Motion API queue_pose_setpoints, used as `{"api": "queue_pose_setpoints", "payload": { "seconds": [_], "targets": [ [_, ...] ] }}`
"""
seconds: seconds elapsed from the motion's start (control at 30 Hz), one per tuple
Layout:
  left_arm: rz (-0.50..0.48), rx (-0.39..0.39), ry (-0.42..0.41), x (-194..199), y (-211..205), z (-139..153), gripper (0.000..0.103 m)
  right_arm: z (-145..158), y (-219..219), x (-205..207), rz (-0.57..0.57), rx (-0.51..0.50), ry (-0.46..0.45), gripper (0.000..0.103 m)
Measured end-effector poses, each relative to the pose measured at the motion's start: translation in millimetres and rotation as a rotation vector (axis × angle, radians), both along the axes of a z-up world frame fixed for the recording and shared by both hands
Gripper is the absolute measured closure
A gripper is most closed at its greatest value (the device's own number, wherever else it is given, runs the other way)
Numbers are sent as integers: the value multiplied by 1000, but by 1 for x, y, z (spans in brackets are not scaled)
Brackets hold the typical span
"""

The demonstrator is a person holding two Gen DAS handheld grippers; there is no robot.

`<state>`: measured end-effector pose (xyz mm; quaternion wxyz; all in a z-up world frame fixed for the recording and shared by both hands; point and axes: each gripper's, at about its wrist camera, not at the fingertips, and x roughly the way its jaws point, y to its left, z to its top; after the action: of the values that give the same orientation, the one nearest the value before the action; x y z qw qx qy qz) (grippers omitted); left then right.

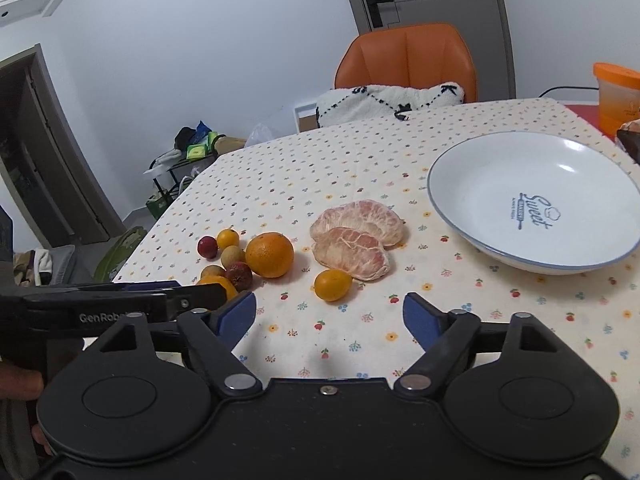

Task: Organize fruits
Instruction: 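Close the right gripper on the small yellow tangerine while the left gripper grasps an orange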

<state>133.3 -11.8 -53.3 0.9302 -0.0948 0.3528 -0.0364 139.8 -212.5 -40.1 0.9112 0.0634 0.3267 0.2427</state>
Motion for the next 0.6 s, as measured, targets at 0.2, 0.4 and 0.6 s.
{"api": "queue_pose_setpoints", "payload": {
  "seconds": [0.2,0.4,0.6],
  "targets": [
    [-15,-40,42,12,3,-9,67,-7,5,11,3,-9,17,29],
    [-38,-44,19,10,4,-2,67,-12,13,26,11,-17,35,41],
    [-25,-48,7,11,9,5,67,-18,22,37,9,-22,55,54]
  ]
}}
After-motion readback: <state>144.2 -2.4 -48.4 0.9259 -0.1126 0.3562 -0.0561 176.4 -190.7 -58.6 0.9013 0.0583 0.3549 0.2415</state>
